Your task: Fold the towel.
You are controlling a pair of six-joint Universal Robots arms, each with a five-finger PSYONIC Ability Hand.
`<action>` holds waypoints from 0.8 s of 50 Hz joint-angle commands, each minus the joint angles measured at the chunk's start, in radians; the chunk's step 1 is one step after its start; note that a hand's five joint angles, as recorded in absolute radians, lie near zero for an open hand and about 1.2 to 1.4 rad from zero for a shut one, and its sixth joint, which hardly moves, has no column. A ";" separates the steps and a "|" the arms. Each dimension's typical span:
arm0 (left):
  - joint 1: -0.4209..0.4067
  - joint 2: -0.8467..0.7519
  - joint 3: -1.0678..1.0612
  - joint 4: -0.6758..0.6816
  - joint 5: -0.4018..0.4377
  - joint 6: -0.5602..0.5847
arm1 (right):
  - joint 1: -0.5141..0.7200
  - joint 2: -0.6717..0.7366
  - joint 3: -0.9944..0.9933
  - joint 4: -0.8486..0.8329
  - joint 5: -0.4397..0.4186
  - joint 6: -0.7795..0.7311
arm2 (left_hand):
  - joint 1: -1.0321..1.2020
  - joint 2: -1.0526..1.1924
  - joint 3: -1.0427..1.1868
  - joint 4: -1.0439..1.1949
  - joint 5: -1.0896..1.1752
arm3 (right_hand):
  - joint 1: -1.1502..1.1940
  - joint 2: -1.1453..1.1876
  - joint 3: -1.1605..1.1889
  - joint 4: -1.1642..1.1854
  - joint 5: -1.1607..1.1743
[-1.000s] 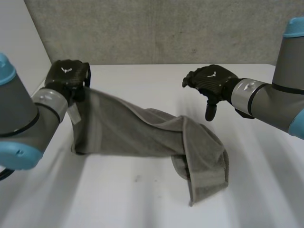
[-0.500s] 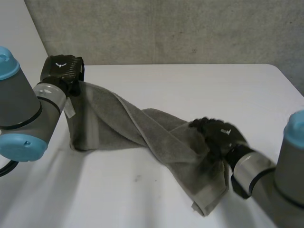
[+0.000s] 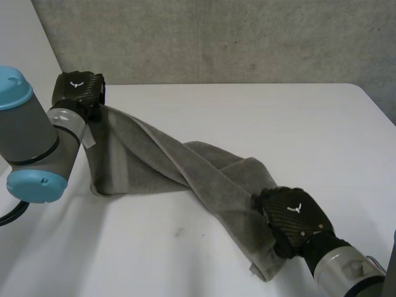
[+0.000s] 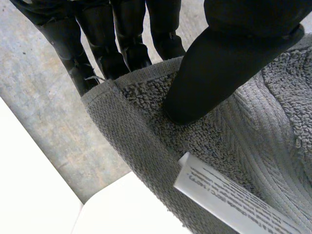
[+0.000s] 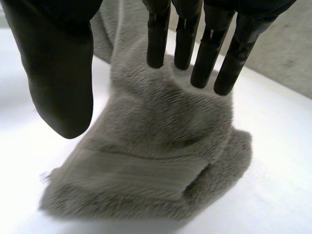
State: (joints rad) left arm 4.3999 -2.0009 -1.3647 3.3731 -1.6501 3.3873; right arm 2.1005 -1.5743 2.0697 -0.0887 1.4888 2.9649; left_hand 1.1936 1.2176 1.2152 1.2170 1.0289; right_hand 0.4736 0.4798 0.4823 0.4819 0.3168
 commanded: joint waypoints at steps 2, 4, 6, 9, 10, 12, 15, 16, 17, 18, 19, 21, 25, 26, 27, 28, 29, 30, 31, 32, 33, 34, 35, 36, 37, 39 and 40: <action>0.000 -0.022 0.001 0.003 -0.002 0.000 | 0.003 -0.004 0.007 0.093 -0.113 -0.012 | 0.203 0.179 0.181 0.179 0.193 | 0.148 0.142 0.140 0.140 0.131; 0.000 -0.022 0.000 0.002 -0.002 0.000 | 0.006 -0.004 0.009 0.098 -0.127 -0.012 | 0.203 0.179 0.181 0.179 0.193 | 0.166 0.160 0.157 0.158 0.148; 0.000 -0.021 -0.002 0.003 -0.002 -0.002 | 0.009 0.000 0.010 0.095 -0.131 -0.014 | 0.203 0.179 0.181 0.179 0.193 | 0.172 0.166 0.163 0.164 0.154; 0.000 -0.021 -0.004 0.002 -0.004 -0.002 | 0.009 0.014 0.013 0.089 -0.134 -0.015 | 0.203 0.179 0.181 0.179 0.193 | 0.166 0.160 0.158 0.158 0.149; 0.000 -0.021 -0.005 0.002 -0.004 -0.002 | 0.009 0.029 0.012 0.086 -0.134 -0.017 | 0.203 0.179 0.181 0.179 0.193 | 0.152 0.146 0.143 0.143 0.134; 0.000 -0.021 -0.007 0.000 -0.004 -0.002 | 0.007 0.054 0.010 0.078 -0.133 -0.020 | 0.203 0.179 0.181 0.179 0.193 | 0.110 0.104 0.102 0.102 0.093; 0.000 -0.019 -0.010 0.000 -0.004 -0.003 | 0.003 0.103 0.009 0.050 -0.130 -0.038 | 0.203 0.179 0.181 0.179 0.193 | 0.008 0.002 -0.001 -0.001 -0.010; 0.000 -0.019 -0.010 -0.001 -0.004 -0.003 | 0.003 0.118 0.010 0.029 -0.127 -0.049 | 0.203 0.179 0.181 0.179 0.193 | -0.071 -0.077 -0.079 -0.079 -0.088; 0.000 -0.019 -0.010 -0.001 -0.004 -0.003 | 0.003 0.119 0.010 0.029 -0.127 -0.049 | 0.203 0.179 0.181 0.179 0.193 | -0.072 -0.078 -0.080 -0.080 -0.089; 0.000 -0.018 -0.011 -0.001 -0.005 -0.003 | 0.003 0.129 0.010 0.005 -0.124 -0.062 | 0.203 0.179 0.181 0.179 0.193 | -0.127 -0.133 -0.135 -0.135 -0.144; 0.000 -0.018 -0.011 -0.001 -0.005 -0.005 | 0.006 0.137 0.013 -0.021 -0.119 -0.075 | 0.203 0.179 0.181 0.179 0.193 | -0.133 -0.139 -0.142 -0.141 -0.151; 0.001 -0.018 -0.011 -0.001 -0.004 -0.005 | 0.006 0.148 0.016 -0.046 -0.119 -0.086 | 0.203 0.179 0.181 0.179 0.193 | -0.130 -0.136 -0.139 -0.139 -0.148; 0.003 -0.016 -0.013 0.000 -0.004 -0.005 | 0.004 0.195 0.024 -0.112 -0.113 -0.107 | 0.203 0.179 0.181 0.179 0.193 | -0.116 -0.122 -0.124 -0.124 -0.133; 0.003 -0.016 -0.013 0.000 -0.004 -0.005 | 0.006 0.204 0.024 -0.132 -0.104 -0.107 | 0.203 0.179 0.181 0.179 0.193 | -0.101 -0.107 -0.110 -0.109 -0.119; 0.007 -0.015 -0.014 0.000 -0.004 -0.005 | 0.006 0.204 0.024 -0.132 -0.104 -0.107 | 0.203 0.179 0.181 0.179 0.193 | -0.101 -0.107 -0.110 -0.109 -0.119; 0.012 -0.013 -0.016 0.000 -0.004 -0.005 | 0.006 0.214 0.026 -0.147 -0.092 -0.107 | 0.203 0.179 0.181 0.179 0.193 | -0.081 -0.087 -0.089 -0.089 -0.098; 0.012 -0.013 -0.016 0.000 -0.004 -0.005 | 0.006 0.220 0.026 -0.161 -0.076 -0.109 | 0.203 0.179 0.181 0.179 0.193 | -0.054 -0.060 -0.063 -0.062 -0.072; 0.012 -0.012 -0.016 0.000 -0.004 -0.006 | 0.006 0.220 0.026 -0.161 -0.076 -0.109 | 0.203 0.179 0.181 0.179 0.193 | -0.054 -0.060 -0.063 -0.062 -0.072; 0.012 -0.012 -0.017 0.000 -0.004 -0.006 | 0.007 0.226 0.024 -0.176 -0.058 -0.109 | 0.203 0.179 0.181 0.179 0.193 | 0.013 0.007 0.004 0.005 -0.005; 0.012 -0.012 -0.017 0.000 -0.004 -0.006 | 0.009 0.235 0.024 -0.192 -0.042 -0.109 | 0.203 0.179 0.181 0.179 0.193 | 0.054 0.048 0.046 0.046 0.037; 0.012 -0.012 -0.017 0.000 -0.004 -0.006 | 0.009 0.235 0.024 -0.192 -0.042 -0.109 | 0.203 0.179 0.181 0.179 0.193 | 0.055 0.049 0.046 0.046 0.037; 0.012 -0.012 -0.017 0.000 -0.004 -0.008 | 0.009 0.244 0.023 -0.207 -0.027 -0.112 | 0.203 0.179 0.181 0.179 0.193 | 0.087 0.080 0.078 0.078 0.069; 0.012 -0.012 -0.017 0.000 -0.004 -0.008 | 0.009 0.255 0.020 -0.222 -0.012 -0.112 | 0.203 0.179 0.181 0.179 0.193 | 0.131 0.124 0.122 0.122 0.113; 0.013 -0.010 -0.022 0.000 -0.002 -0.008 | 0.009 0.255 0.020 -0.223 -0.012 -0.112 | 0.203 0.179 0.181 0.179 0.193 | 0.131 0.125 0.122 0.123 0.113; 0.013 -0.010 -0.022 0.000 -0.002 -0.008 | 0.009 0.264 0.017 -0.232 0.004 -0.112 | 0.203 0.179 0.181 0.179 0.193 | 0.204 0.198 0.195 0.195 0.186; 0.013 -0.010 -0.024 0.000 -0.002 -0.006 | 0.003 0.263 0.015 -0.236 0.021 -0.112 | 0.203 0.179 0.181 0.179 0.193 | 0.295 0.289 0.287 0.287 0.278; 0.013 -0.010 -0.024 0.000 -0.002 -0.006 | 0.000 0.255 0.013 -0.238 0.036 -0.112 | 0.203 0.179 0.181 0.179 0.193 | 0.365 0.359 0.357 0.357 0.347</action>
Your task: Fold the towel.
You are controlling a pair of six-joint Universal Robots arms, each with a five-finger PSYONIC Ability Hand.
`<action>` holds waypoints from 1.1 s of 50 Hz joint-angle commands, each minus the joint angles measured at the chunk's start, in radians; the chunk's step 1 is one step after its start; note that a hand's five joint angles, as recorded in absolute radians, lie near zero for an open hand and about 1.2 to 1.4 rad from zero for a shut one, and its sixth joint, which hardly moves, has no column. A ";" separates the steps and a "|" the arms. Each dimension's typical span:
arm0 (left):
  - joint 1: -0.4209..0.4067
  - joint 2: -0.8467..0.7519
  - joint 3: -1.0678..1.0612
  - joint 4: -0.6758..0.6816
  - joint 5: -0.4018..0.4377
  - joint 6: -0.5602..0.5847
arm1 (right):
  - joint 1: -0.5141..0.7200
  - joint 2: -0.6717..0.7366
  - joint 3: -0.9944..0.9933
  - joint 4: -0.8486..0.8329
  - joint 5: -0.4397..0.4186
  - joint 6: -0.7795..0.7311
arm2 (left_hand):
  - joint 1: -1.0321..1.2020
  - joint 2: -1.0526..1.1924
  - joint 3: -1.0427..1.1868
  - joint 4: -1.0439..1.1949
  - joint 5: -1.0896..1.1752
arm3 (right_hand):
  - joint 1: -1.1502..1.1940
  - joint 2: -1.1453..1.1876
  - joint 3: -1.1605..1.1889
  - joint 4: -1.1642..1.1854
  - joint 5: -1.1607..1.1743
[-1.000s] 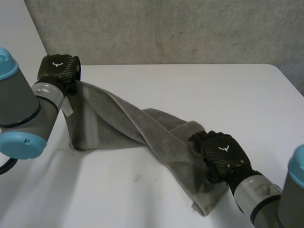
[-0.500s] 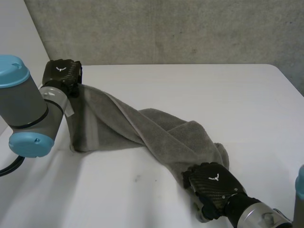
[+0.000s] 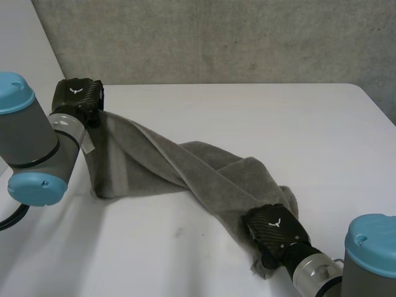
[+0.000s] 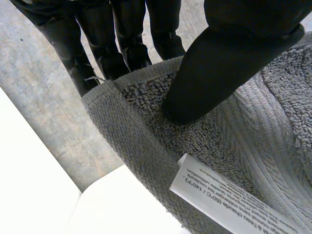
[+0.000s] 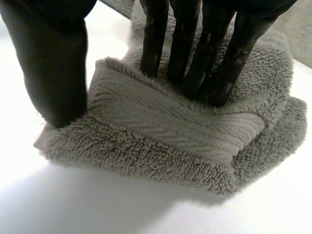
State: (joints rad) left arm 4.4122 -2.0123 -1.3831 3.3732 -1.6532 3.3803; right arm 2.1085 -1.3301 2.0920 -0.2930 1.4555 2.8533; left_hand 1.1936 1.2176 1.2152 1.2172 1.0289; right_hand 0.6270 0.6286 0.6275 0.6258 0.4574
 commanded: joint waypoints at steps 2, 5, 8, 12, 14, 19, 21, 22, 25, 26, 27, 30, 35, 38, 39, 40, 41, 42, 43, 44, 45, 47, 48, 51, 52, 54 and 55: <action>0.001 0.003 -0.007 0.000 0.001 -0.001 | -0.009 0.006 -0.010 -0.032 0.082 0.000 | 0.203 0.179 0.181 0.179 0.193 | 0.239 0.237 0.238 0.240 0.234; 0.001 0.006 -0.008 0.000 0.001 -0.001 | -0.010 -0.018 -0.017 -0.031 0.091 0.000 | 0.203 0.179 0.181 0.179 0.193 | 0.230 0.229 0.230 0.231 0.225; 0.001 0.007 -0.010 0.000 0.001 -0.001 | -0.015 -0.055 -0.018 -0.018 0.091 -0.002 | 0.203 0.179 0.181 0.179 0.193 | 0.134 0.132 0.133 0.135 0.129; 0.001 0.012 -0.013 0.001 0.001 -0.001 | -0.042 -0.061 -0.018 -0.014 0.091 -0.002 | 0.203 0.179 0.181 0.179 0.193 | 0.001 0.000 0.001 0.002 -0.004; 0.001 0.012 -0.013 0.000 0.001 -0.001 | -0.073 -0.055 -0.015 -0.011 0.089 -0.018 | 0.203 0.179 0.181 0.179 0.193 | -0.008 -0.009 -0.008 -0.007 -0.013; 0.001 0.012 -0.017 -0.003 0.001 -0.001 | -0.133 -0.063 -0.021 0.014 0.083 -0.052 | 0.203 0.179 0.181 0.179 0.193 | 0.211 0.210 0.211 0.212 0.206; 0.001 0.020 -0.030 -0.003 0.003 -0.001 | -0.156 -0.069 -0.033 0.031 0.080 -0.068 | 0.203 0.179 0.181 0.179 0.193 | 0.386 0.384 0.385 0.387 0.381; 0.001 0.020 -0.030 -0.003 0.003 -0.001 | -0.176 -0.072 -0.059 0.052 0.080 -0.087 | 0.203 0.179 0.181 0.179 0.193 | 0.589 0.588 0.589 0.590 0.584; 0.003 0.052 -0.040 -0.005 0.004 -0.001 | -0.206 -0.128 -0.137 0.107 0.082 -0.127 | 0.203 0.179 0.181 0.179 0.193 | 0.769 0.768 0.769 0.770 0.764; 0.007 0.076 -0.048 -0.008 0.006 -0.002 | -0.206 -0.129 -0.138 0.107 0.082 -0.127 | 0.203 0.179 0.181 0.179 0.193 | 0.769 0.768 0.769 0.770 0.764; 0.007 0.076 -0.048 -0.008 0.006 -0.003 | -0.220 -0.182 -0.183 0.141 0.082 -0.141 | 0.203 0.179 0.181 0.179 0.193 | 0.769 0.768 0.769 0.770 0.764; 0.013 0.130 -0.067 -0.008 0.007 -0.003 | -0.260 -0.263 -0.288 0.205 0.077 -0.153 | 0.203 0.179 0.181 0.179 0.193 | 0.769 0.768 0.769 0.770 0.764; 0.009 0.261 -0.094 -0.011 0.009 -0.003 | -0.304 -0.304 -0.491 0.326 0.046 -0.175 | 0.203 0.179 0.181 0.179 0.193 | 0.769 0.768 0.769 0.770 0.764; 0.013 0.353 -0.120 -0.014 0.010 -0.001 | -0.349 -0.297 -0.637 0.482 0.005 -0.212 | 0.203 0.179 0.181 0.179 0.193 | 0.769 0.768 0.769 0.770 0.764; 0.013 0.383 -0.131 -0.020 0.012 0.001 | -0.389 -0.285 -0.700 0.567 -0.018 -0.232 | 0.203 0.179 0.181 0.179 0.193 | 0.769 0.768 0.769 0.770 0.764; 0.013 0.405 -0.139 -0.032 0.013 0.002 | -0.389 -0.285 -0.701 0.568 -0.018 -0.232 | 0.203 0.179 0.181 0.179 0.193 | 0.769 0.768 0.769 0.770 0.764; 0.013 0.405 -0.139 -0.032 0.013 0.002 | -0.428 -0.238 -0.754 0.645 -0.042 -0.256 | 0.203 0.179 0.181 0.179 0.193 | 0.769 0.768 0.769 0.770 0.764; 0.015 0.411 -0.143 -0.049 0.013 0.002 | -0.429 -0.238 -0.754 0.646 -0.043 -0.256 | 0.203 0.179 0.181 0.179 0.193 | 0.769 0.768 0.769 0.770 0.764; 0.015 0.409 -0.145 -0.070 0.013 0.005 | -0.453 -0.163 -0.809 0.719 -0.064 -0.287 | 0.203 0.179 0.181 0.179 0.193 | 0.769 0.768 0.769 0.770 0.764; 0.015 0.409 -0.145 -0.071 0.013 0.005 | -0.464 -0.091 -0.867 0.789 -0.079 -0.319 | 0.203 0.179 0.181 0.179 0.193 | 0.769 0.768 0.769 0.770 0.764; 0.018 0.405 -0.146 -0.095 0.015 0.008 | -0.464 -0.090 -0.868 0.790 -0.079 -0.319 | 0.203 0.179 0.181 0.179 0.193 | 0.769 0.768 0.769 0.770 0.764; 0.018 0.396 -0.148 -0.116 0.018 0.010 | -0.460 0.007 -0.967 0.917 -0.093 -0.374 | 0.203 0.179 0.181 0.179 0.193 | 0.769 0.768 0.769 0.770 0.764; 0.018 0.371 -0.149 -0.130 0.018 0.010 | -0.459 0.008 -0.968 0.917 -0.093 -0.374 | 0.203 0.179 0.181 0.179 0.193 | 0.769 0.768 0.769 0.770 0.764; 0.013 0.286 -0.143 -0.149 0.018 0.011 | -0.453 0.078 -1.027 0.979 -0.109 -0.393 | 0.203 0.179 0.181 0.179 0.193 | 0.769 0.768 0.769 0.770 0.764; 0.013 0.285 -0.143 -0.149 0.018 0.011 | -0.452 0.121 -1.053 0.977 -0.112 -0.393 | 0.203 0.179 0.181 0.179 0.193 | 0.769 0.768 0.769 0.770 0.764; 0.004 0.247 -0.134 -0.150 0.018 0.013 | -0.450 0.158 -1.073 0.965 -0.116 -0.394 | 0.203 0.179 0.181 0.179 0.193 | 0.769 0.768 0.769 0.770 0.764; 0.003 0.212 -0.123 -0.150 0.019 0.013 | -0.447 0.184 -1.087 0.944 -0.119 -0.397 | 0.203 0.179 0.181 0.179 0.193 | 0.769 0.768 0.769 0.770 0.764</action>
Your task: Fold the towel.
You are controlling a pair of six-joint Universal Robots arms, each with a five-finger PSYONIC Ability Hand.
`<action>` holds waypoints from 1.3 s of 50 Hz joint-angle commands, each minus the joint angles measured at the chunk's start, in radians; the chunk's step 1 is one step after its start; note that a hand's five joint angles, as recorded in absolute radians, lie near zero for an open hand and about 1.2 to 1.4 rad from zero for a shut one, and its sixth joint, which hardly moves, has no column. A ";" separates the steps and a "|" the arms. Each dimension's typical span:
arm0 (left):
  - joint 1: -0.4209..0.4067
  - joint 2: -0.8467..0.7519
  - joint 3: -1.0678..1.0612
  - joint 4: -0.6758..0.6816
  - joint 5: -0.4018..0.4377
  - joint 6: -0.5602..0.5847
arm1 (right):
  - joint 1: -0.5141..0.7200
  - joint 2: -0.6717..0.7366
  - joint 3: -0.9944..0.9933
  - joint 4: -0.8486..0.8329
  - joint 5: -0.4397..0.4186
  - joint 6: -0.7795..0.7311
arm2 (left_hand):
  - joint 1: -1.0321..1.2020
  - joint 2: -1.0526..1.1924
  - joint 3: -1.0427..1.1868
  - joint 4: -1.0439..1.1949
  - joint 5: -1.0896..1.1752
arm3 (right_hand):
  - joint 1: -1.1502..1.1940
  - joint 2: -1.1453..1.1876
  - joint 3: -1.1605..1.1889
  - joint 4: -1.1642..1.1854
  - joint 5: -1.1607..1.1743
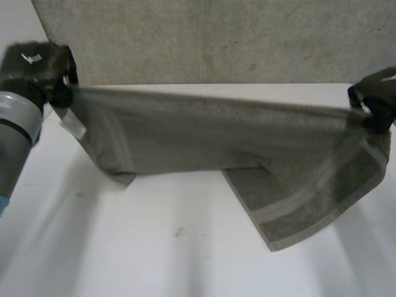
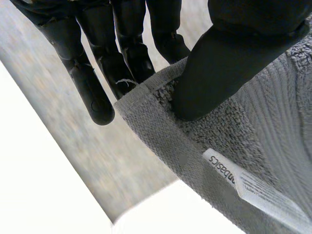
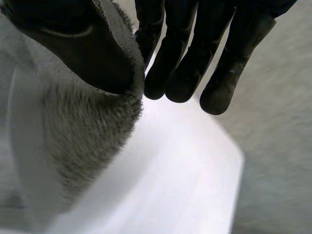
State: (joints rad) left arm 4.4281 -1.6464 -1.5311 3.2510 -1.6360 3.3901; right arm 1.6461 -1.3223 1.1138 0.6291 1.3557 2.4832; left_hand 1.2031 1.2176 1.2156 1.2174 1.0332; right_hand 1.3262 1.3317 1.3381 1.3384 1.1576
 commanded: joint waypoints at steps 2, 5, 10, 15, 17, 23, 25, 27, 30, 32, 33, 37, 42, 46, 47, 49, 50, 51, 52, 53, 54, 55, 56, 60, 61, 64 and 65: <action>-0.018 -0.194 0.045 -0.027 0.002 0.003 | 0.023 0.202 -0.120 -0.008 -0.021 -0.032 | 0.193 0.179 0.181 0.179 0.188 | 0.070 0.065 0.058 0.058 0.064; -0.019 -0.276 0.108 -0.025 0.001 0.005 | 0.046 0.260 -0.144 -0.090 -0.013 -0.047 | 0.193 0.179 0.181 0.179 0.188 | 0.070 0.065 0.058 0.058 0.064; -0.026 -0.377 0.270 -0.017 -0.001 0.014 | 0.095 0.342 -0.277 -0.266 -0.007 -0.055 | 0.193 0.179 0.181 0.179 0.188 | 0.070 0.065 0.058 0.058 0.064; -0.026 -0.438 0.506 0.026 -0.008 0.005 | 0.122 0.365 -0.440 -0.548 -0.009 -0.005 | 0.193 0.179 0.181 0.179 0.188 | 0.070 0.065 0.058 0.058 0.064; -0.026 -0.423 0.589 0.128 -0.007 -0.027 | 0.127 0.354 -0.462 -0.652 -0.004 0.040 | 0.193 0.179 0.181 0.179 0.188 | 0.070 0.065 0.058 0.058 0.064; -0.021 -0.331 0.574 0.363 -0.004 -0.136 | 0.126 0.269 -0.408 -0.833 -0.006 0.294 | 0.193 0.179 0.181 0.179 0.188 | 0.070 0.065 0.058 0.058 0.064; -0.016 -0.326 0.562 0.348 -0.002 -0.138 | 0.126 0.253 -0.382 -0.799 -0.012 0.330 | 0.193 0.179 0.181 0.179 0.188 | 0.070 0.065 0.058 0.058 0.064; -0.012 -0.325 0.543 0.317 0.005 -0.140 | 0.130 0.239 -0.336 -0.665 -0.030 0.335 | 0.193 0.179 0.181 0.179 0.188 | 0.070 0.065 0.058 0.058 0.064; -0.003 -0.325 0.482 0.254 0.047 -0.141 | 0.132 0.236 -0.311 -0.588 -0.047 0.329 | 0.193 0.179 0.181 0.179 0.188 | 0.070 0.065 0.058 0.058 0.064; 0.005 -0.326 0.436 0.236 0.073 -0.141 | 0.136 0.238 -0.252 -0.458 -0.108 0.304 | 0.193 0.179 0.181 0.179 0.188 | 0.070 0.065 0.058 0.058 0.064; 0.016 -0.326 0.378 0.228 0.099 -0.141 | 0.136 0.238 -0.252 -0.457 -0.109 0.304 | 0.193 0.179 0.181 0.179 0.188 | 0.070 0.065 0.058 0.058 0.064; 0.033 -0.326 0.244 0.226 0.136 -0.135 | 0.141 0.255 -0.119 -0.338 -0.222 0.199 | 0.193 0.179 0.181 0.179 0.188 | 0.070 0.065 0.058 0.058 0.064; 0.039 -0.328 0.066 0.230 0.159 -0.132 | 0.141 0.299 0.052 -0.307 -0.251 0.051 | 0.193 0.179 0.181 0.179 0.188 | 0.070 0.065 0.058 0.058 0.064; 0.065 -0.329 -0.055 0.236 0.165 -0.115 | 0.139 0.333 0.147 -0.316 -0.244 -0.038 | 0.193 0.179 0.181 0.179 0.188 | 0.070 0.065 0.058 0.058 0.064; 0.069 -0.329 -0.084 0.245 0.166 -0.094 | 0.135 0.351 0.187 -0.318 -0.242 -0.059 | 0.193 0.179 0.181 0.179 0.188 | 0.070 0.065 0.058 0.058 0.064; 0.076 -0.328 -0.108 0.254 0.166 -0.066 | 0.132 0.364 0.216 -0.324 -0.234 -0.063 | 0.193 0.179 0.181 0.179 0.188 | -0.002 -0.008 -0.014 -0.014 -0.008; 0.076 -0.328 -0.109 0.254 0.166 -0.066 | 0.129 0.370 0.242 -0.341 -0.228 -0.057 | 0.193 0.179 0.181 0.179 0.188 | -0.107 -0.112 -0.119 -0.119 -0.113; 0.082 -0.323 -0.127 0.266 0.166 -0.037 | 0.127 0.370 0.270 -0.371 -0.227 -0.044 | 0.193 0.179 0.181 0.179 0.188 | -0.163 -0.169 -0.175 -0.175 -0.169; 0.089 -0.320 -0.139 0.280 0.166 -0.011 | 0.127 0.370 0.270 -0.371 -0.227 -0.044 | 0.193 0.179 0.181 0.179 0.188 | -0.164 -0.169 -0.176 -0.176 -0.170; 0.089 -0.320 -0.139 0.280 0.166 -0.011 | 0.126 0.367 0.299 -0.409 -0.225 -0.020 | 0.193 0.179 0.181 0.179 0.188 | -0.242 -0.248 -0.254 -0.254 -0.248; 0.097 -0.317 -0.147 0.289 0.166 0.007 | 0.124 0.356 0.329 -0.452 -0.225 0.017 | 0.193 0.179 0.181 0.179 0.188 | -0.348 -0.353 -0.360 -0.360 -0.354; 0.099 -0.313 -0.149 0.295 0.168 0.017 | 0.124 0.356 0.330 -0.453 -0.225 0.017 | 0.193 0.179 0.181 0.179 0.188 | -0.349 -0.354 -0.361 -0.361 -0.355; 0.099 -0.313 -0.149 0.296 0.168 0.017 | 0.124 0.339 0.357 -0.497 -0.224 0.058 | 0.193 0.179 0.181 0.179 0.188 | -0.427 -0.433 -0.439 -0.439 -0.433; 0.099 -0.300 -0.149 0.297 0.168 0.017 | 0.118 0.299 0.405 -0.571 -0.211 0.149 | 0.193 0.179 0.181 0.179 0.188 | -0.472 -0.478 -0.484 -0.484 -0.478; 0.099 -0.297 -0.150 0.297 0.166 0.017 | 0.115 0.284 0.428 -0.597 -0.202 0.186 | 0.193 0.179 0.181 0.179 0.188 | -0.519 -0.524 -0.530 -0.531 -0.524; 0.099 -0.294 -0.153 0.297 0.166 0.015 | 0.112 0.252 0.472 -0.626 -0.179 0.233 | 0.193 0.179 0.181 0.179 0.188 | -0.583 -0.589 -0.595 -0.596 -0.589; 0.099 -0.293 -0.156 0.297 0.166 0.015 | 0.112 0.241 0.494 -0.635 -0.168 0.247 | 0.193 0.179 0.181 0.179 0.188 | -0.598 -0.604 -0.610 -0.610 -0.604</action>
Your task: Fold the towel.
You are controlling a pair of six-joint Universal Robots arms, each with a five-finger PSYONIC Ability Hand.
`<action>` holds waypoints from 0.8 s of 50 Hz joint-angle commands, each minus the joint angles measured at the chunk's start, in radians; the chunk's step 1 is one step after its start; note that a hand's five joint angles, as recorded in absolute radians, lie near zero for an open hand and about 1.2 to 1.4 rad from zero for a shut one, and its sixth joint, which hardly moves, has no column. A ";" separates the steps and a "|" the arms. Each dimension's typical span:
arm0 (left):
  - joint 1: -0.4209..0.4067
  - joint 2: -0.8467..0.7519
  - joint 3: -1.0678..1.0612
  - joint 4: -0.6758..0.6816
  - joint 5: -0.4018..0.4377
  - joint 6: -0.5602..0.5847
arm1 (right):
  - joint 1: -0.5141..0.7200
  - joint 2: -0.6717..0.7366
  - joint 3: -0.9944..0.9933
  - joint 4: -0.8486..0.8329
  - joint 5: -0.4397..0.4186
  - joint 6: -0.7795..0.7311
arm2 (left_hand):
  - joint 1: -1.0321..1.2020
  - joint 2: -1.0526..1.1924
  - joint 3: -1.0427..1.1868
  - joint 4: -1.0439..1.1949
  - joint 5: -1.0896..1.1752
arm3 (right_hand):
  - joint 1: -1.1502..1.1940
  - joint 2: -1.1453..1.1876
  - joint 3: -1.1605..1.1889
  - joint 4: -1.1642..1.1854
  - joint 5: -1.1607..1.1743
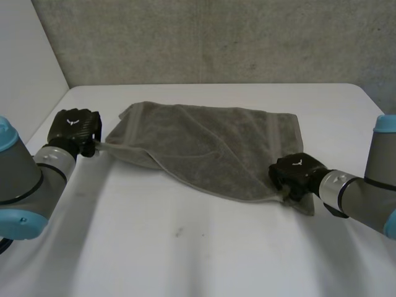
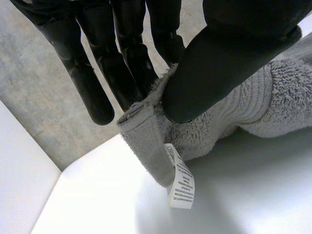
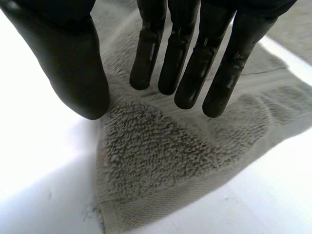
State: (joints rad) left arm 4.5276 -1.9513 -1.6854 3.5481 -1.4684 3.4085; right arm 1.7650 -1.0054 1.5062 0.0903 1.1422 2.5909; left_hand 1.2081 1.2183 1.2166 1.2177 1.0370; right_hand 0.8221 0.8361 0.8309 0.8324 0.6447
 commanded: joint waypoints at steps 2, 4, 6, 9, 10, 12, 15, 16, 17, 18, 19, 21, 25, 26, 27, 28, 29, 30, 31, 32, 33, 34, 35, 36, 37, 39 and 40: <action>-0.002 0.015 -0.004 0.000 -0.001 -0.003 | -0.007 -0.085 0.123 -0.107 0.054 0.144 | 0.188 0.178 0.180 0.179 0.185 | -0.123 -0.137 -0.132 -0.134 -0.120; -0.002 0.017 -0.005 0.000 -0.003 -0.006 | -0.007 -0.088 0.143 -0.121 0.060 0.144 | 0.188 0.178 0.180 0.179 0.185 | -0.150 -0.164 -0.159 -0.160 -0.147; -0.002 0.017 -0.008 0.000 -0.003 -0.006 | -0.007 -0.091 0.163 -0.132 0.065 0.144 | 0.188 0.178 0.180 0.179 0.185 | -0.165 -0.179 -0.173 -0.175 -0.162; -0.001 0.017 -0.010 0.000 -0.003 -0.006 | -0.009 -0.099 0.195 -0.156 0.076 0.140 | 0.188 0.178 0.180 0.179 0.185 | -0.162 -0.176 -0.171 -0.172 -0.159; -0.001 0.017 -0.010 0.000 -0.003 -0.006 | -0.012 -0.099 0.207 -0.176 0.083 0.135 | 0.188 0.178 0.180 0.179 0.185 | -0.156 -0.170 -0.165 -0.166 -0.153; -0.001 0.017 -0.008 0.000 -0.001 -0.006 | -0.012 -0.099 0.216 -0.201 0.091 0.133 | 0.188 0.178 0.180 0.179 0.185 | -0.150 -0.164 -0.159 -0.160 -0.147; -0.001 0.015 -0.005 0.002 -0.001 -0.006 | -0.015 -0.096 0.226 -0.245 0.111 0.130 | 0.188 0.178 0.180 0.179 0.185 | -0.144 -0.158 -0.153 -0.154 -0.141; -0.001 0.015 -0.005 0.002 -0.001 -0.006 | -0.016 -0.091 0.224 -0.251 0.119 0.129 | 0.188 0.178 0.180 0.179 0.185 | -0.144 -0.158 -0.153 -0.154 -0.141; -0.001 0.014 -0.004 0.002 -0.001 -0.005 | -0.016 -0.091 0.224 -0.251 0.119 0.129 | 0.188 0.178 0.180 0.179 0.185 | -0.144 -0.158 -0.153 -0.154 -0.141; -0.001 0.014 -0.004 0.002 -0.001 -0.005 | -0.018 -0.088 0.224 -0.251 0.123 0.123 | 0.188 0.178 0.180 0.179 0.185 | -0.130 -0.144 -0.138 -0.140 -0.127; -0.001 0.012 -0.004 0.002 -0.001 -0.006 | -0.021 -0.088 0.226 -0.254 0.125 0.117 | 0.188 0.178 0.180 0.179 0.185 | -0.074 -0.088 -0.083 -0.085 -0.071; -0.001 0.012 -0.004 0.002 -0.001 -0.005 | -0.027 -0.088 0.226 -0.257 0.125 0.109 | 0.188 0.178 0.180 0.179 0.185 | 0.092 0.078 0.083 0.082 0.095; -0.001 0.014 -0.010 0.000 -0.001 -0.003 | -0.042 -0.099 0.226 -0.256 0.126 0.097 | 0.188 0.178 0.180 0.179 0.185 | 0.560 0.546 0.552 0.550 0.563; -0.001 0.014 -0.010 0.000 -0.001 -0.003 | -0.047 -0.107 0.223 -0.251 0.125 0.097 | 0.188 0.178 0.180 0.179 0.185 | 0.574 0.560 0.565 0.564 0.577; -0.001 0.017 -0.013 -0.001 0.000 -0.003 | -0.056 -0.125 0.220 -0.247 0.122 0.095 | 0.188 0.178 0.180 0.179 0.185 | 0.574 0.560 0.565 0.564 0.577; -0.001 0.018 -0.017 -0.006 -0.001 -0.003 | -0.056 -0.125 0.220 -0.247 0.122 0.095 | 0.188 0.178 0.180 0.179 0.185 | 0.574 0.560 0.565 0.564 0.577; -0.001 0.018 -0.017 -0.006 -0.001 -0.003 | -0.064 -0.152 0.223 -0.239 0.120 0.092 | 0.188 0.178 0.180 0.179 0.185 | 0.574 0.560 0.565 0.564 0.577; -0.002 0.025 -0.026 -0.011 0.000 0.000 | -0.064 -0.153 0.223 -0.239 0.120 0.092 | 0.188 0.178 0.180 0.179 0.185 | 0.574 0.560 0.565 0.564 0.577; -0.002 0.037 -0.040 -0.012 0.000 0.006 | -0.071 -0.183 0.227 -0.230 0.111 0.084 | 0.188 0.178 0.180 0.179 0.185 | 0.574 0.560 0.565 0.564 0.577; -0.002 0.037 -0.040 -0.012 0.000 0.006 | -0.079 -0.211 0.229 -0.206 0.110 0.069 | 0.188 0.178 0.180 0.179 0.185 | 0.574 0.560 0.565 0.564 0.577; -0.002 0.064 -0.057 -0.015 0.000 0.009 | -0.079 -0.211 0.229 -0.205 0.110 0.069 | 0.188 0.178 0.180 0.179 0.185 | 0.574 0.560 0.565 0.564 0.577; -0.002 0.096 -0.086 -0.027 0.000 0.011 | -0.088 -0.237 0.232 -0.163 0.100 0.046 | 0.188 0.178 0.180 0.179 0.185 | 0.574 0.560 0.565 0.564 0.577; -0.002 0.097 -0.086 -0.028 0.000 0.011 | -0.104 -0.261 0.232 -0.108 0.093 0.019 | 0.188 0.178 0.180 0.179 0.185 | 0.574 0.560 0.565 0.564 0.577; -0.002 0.130 -0.120 -0.046 0.000 0.017 | -0.104 -0.262 0.232 -0.107 0.093 0.018 | 0.188 0.178 0.180 0.179 0.185 | 0.574 0.560 0.565 0.564 0.577; -0.002 0.130 -0.120 -0.046 0.000 0.017 | -0.123 -0.286 0.226 -0.048 0.081 -0.015 | 0.188 0.178 0.180 0.179 0.185 | 0.574 0.560 0.565 0.564 0.577; 0.016 0.201 -0.193 -0.105 0.003 0.087 | -0.142 -0.311 0.218 0.022 0.064 -0.057 | 0.188 0.178 0.180 0.179 0.185 | 0.574 0.560 0.565 0.564 0.577; 0.016 0.201 -0.194 -0.106 0.003 0.087 | -0.159 -0.329 0.210 0.102 0.053 -0.105 | 0.188 0.178 0.180 0.179 0.185 | 0.574 0.560 0.565 0.564 0.577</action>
State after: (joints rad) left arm 4.5270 -1.8579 -1.7714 3.5158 -1.4677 3.4253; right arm 1.6658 -1.2454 1.7330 -0.0407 1.2382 2.6203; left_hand 1.2082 1.2183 1.2166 1.2177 1.0370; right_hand 1.3134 1.3065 1.3396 1.3385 1.1591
